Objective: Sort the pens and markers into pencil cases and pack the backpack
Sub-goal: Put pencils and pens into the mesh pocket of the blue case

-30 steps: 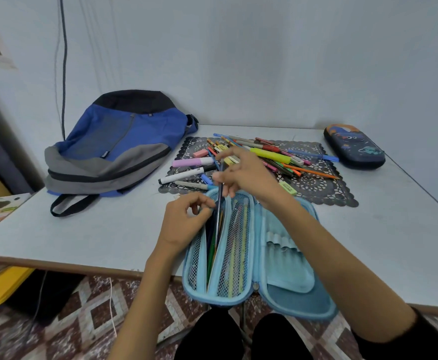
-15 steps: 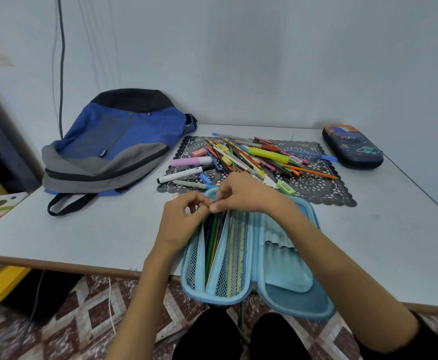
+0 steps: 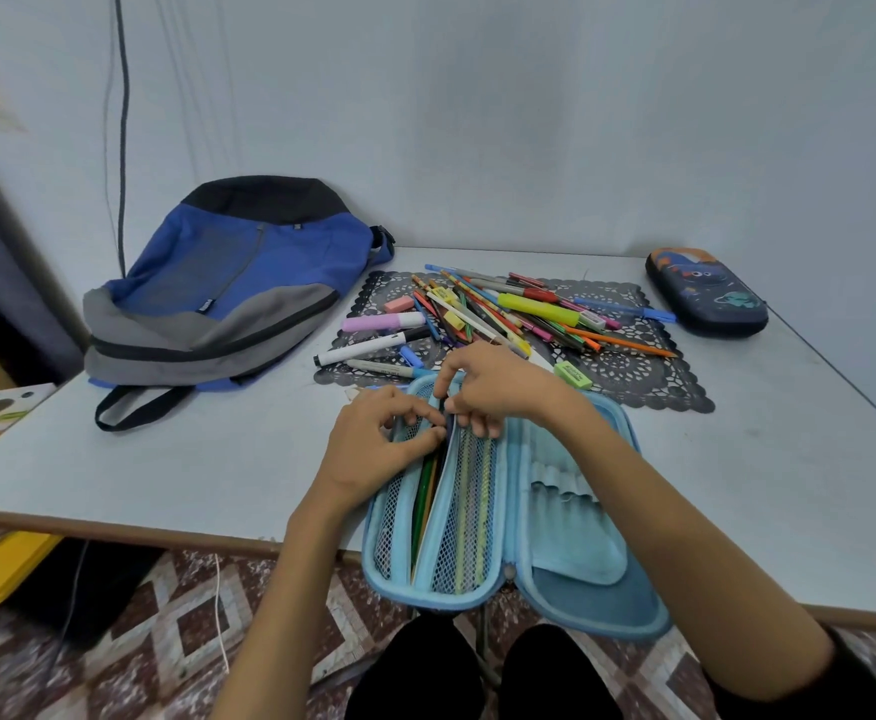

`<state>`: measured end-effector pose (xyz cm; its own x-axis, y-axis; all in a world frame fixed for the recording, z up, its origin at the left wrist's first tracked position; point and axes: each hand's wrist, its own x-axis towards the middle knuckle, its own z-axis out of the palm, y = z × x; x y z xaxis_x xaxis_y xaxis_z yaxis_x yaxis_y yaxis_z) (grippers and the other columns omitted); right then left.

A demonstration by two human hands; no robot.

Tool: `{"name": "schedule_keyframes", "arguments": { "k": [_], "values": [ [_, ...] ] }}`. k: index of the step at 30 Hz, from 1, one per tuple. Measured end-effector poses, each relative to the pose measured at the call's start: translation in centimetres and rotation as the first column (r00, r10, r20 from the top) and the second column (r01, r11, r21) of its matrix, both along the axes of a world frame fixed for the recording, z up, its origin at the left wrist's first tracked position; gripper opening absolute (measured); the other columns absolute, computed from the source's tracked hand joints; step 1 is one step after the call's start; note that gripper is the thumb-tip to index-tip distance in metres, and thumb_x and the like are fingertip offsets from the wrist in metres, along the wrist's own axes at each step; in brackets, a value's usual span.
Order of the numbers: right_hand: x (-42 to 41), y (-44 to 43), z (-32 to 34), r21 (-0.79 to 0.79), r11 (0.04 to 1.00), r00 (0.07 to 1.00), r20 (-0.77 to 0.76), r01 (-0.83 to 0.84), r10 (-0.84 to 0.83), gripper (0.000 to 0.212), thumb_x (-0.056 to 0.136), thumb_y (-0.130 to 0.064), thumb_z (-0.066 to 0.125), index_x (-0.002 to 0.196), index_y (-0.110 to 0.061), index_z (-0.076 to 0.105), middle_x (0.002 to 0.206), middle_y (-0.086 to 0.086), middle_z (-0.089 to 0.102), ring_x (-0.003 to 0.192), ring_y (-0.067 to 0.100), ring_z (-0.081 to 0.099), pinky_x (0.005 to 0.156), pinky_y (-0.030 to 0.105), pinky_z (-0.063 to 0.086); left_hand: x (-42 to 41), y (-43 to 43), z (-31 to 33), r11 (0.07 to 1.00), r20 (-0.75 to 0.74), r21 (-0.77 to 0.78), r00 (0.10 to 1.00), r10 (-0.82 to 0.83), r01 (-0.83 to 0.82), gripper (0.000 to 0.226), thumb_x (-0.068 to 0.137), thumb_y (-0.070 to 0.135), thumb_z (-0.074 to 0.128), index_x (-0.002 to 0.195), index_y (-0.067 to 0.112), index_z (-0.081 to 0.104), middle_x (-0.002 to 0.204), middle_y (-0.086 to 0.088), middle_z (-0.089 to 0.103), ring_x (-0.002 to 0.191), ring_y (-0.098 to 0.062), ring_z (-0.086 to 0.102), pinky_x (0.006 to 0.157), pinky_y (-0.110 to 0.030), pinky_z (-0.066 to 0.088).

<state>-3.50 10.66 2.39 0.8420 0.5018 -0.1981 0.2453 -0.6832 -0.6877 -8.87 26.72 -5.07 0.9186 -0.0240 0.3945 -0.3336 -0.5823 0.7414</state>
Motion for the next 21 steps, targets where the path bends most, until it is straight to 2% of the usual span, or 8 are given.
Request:
{"name": "schedule_keyframes", "arguments": {
  "k": [3, 7, 11, 18, 19, 21],
  "values": [
    [-0.05, -0.16, 0.13, 0.051, 0.999, 0.999, -0.039, 0.015, -0.013, 0.014, 0.093, 0.003, 0.052, 0.103, -0.004, 0.058, 0.063, 0.01, 0.06, 0.037, 0.012, 0.053, 0.035, 0.021, 0.041, -0.02, -0.02, 0.09, 1.0, -0.003, 0.002, 1.0, -0.005, 0.005, 0.022, 0.066, 0.059, 0.061, 0.079, 0.044, 0.071, 0.077, -0.003, 0.059, 0.08, -0.015, 0.048, 0.076, -0.043, 0.044],
    [-0.14, -0.06, 0.22, 0.134, 0.989, 0.998, 0.01, 0.058, -0.06, 0.017, 0.086, 0.005, 0.055, 0.097, -0.008, 0.059, 0.06, 0.01, 0.061, 0.038, 0.013, 0.05, 0.036, 0.021, 0.038, 0.1, 0.05, -0.02, 0.999, 0.01, 0.03, 1.0, -0.029, 0.028, 0.02, 0.066, 0.058, 0.059, 0.081, 0.051, 0.068, 0.079, 0.004, 0.059, 0.08, -0.009, 0.047, 0.077, -0.041, 0.043],
    [-0.2, 0.18, 0.13, 0.176, 0.981, 0.996, 0.014, 0.084, -0.087, 0.018, 0.085, 0.006, 0.056, 0.093, -0.01, 0.057, 0.057, 0.009, 0.061, 0.038, 0.014, 0.05, 0.036, 0.02, 0.036, 0.31, 0.11, -0.2, 0.998, 0.04, 0.05, 0.998, -0.044, 0.042, 0.021, 0.068, 0.059, 0.059, 0.082, 0.049, 0.069, 0.083, 0.011, 0.061, 0.083, -0.015, 0.049, 0.079, -0.045, 0.043],
    [-0.09, -0.02, -0.27, 0.236, 0.966, 0.994, 0.003, 0.106, -0.11, 0.016, 0.084, 0.006, 0.058, 0.09, -0.009, 0.056, 0.056, 0.01, 0.06, 0.037, 0.015, 0.051, 0.036, 0.02, 0.036, 0.65, 0.17, -0.47, 0.994, 0.047, 0.084, 0.996, -0.073, 0.068, 0.019, 0.07, 0.06, 0.057, 0.074, 0.045, 0.068, 0.084, 0.011, 0.061, 0.084, -0.018, 0.048, 0.081, -0.047, 0.04],
    [-0.07, 0.01, -0.27, 0.233, 0.967, 0.994, -0.001, 0.106, -0.108, 0.016, 0.084, 0.006, 0.057, 0.089, -0.009, 0.056, 0.056, 0.01, 0.06, 0.037, 0.014, 0.05, 0.036, 0.02, 0.036, 0.65, 0.14, -0.49, 0.993, 0.052, 0.089, 0.996, -0.078, 0.073, 0.021, 0.07, 0.059, 0.057, 0.074, 0.042, 0.069, 0.085, 0.01, 0.062, 0.085, -0.018, 0.049, 0.081, -0.047, 0.04],
    [-0.08, 0.06, -0.24, 0.225, 0.969, 0.995, -0.002, 0.099, -0.101, 0.015, 0.084, 0.005, 0.057, 0.089, -0.009, 0.056, 0.055, 0.01, 0.06, 0.036, 0.013, 0.05, 0.035, 0.02, 0.036, 0.63, 0.15, -0.54, 0.993, 0.046, 0.085, 0.995, -0.086, 0.081, 0.025, 0.07, 0.058, 0.057, 0.089, 0.045, 0.069, 0.088, 0.012, 0.062, 0.088, -0.017, 0.049, 0.083, -0.047, 0.039]
  ]
}}
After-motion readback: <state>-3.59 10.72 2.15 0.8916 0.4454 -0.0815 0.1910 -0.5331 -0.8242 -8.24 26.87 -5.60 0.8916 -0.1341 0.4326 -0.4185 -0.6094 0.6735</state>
